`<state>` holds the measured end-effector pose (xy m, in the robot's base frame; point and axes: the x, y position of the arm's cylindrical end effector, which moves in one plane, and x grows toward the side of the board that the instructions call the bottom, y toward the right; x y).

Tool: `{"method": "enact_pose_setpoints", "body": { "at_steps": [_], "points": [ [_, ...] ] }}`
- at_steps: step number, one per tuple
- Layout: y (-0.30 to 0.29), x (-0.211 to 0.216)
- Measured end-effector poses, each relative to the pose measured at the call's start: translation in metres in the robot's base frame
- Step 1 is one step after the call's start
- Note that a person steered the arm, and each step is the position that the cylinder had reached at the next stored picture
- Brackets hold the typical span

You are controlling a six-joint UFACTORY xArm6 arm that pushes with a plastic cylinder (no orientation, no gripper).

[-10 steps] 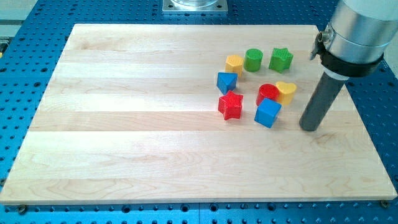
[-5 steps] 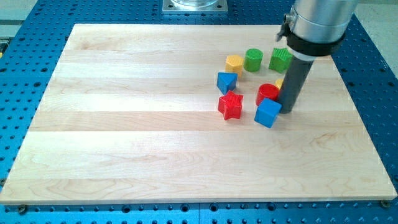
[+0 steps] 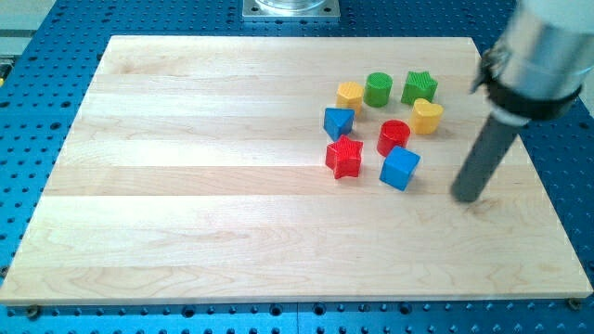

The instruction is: Make a circle with all blocks

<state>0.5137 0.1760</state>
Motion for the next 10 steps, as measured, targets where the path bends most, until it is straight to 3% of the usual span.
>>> {"method": "enact_pose_setpoints", "body": {
  "at_steps": [3,10],
  "points": [
    [-0.074,-0.001],
    [-0.087,-0.076]
  ]
}}
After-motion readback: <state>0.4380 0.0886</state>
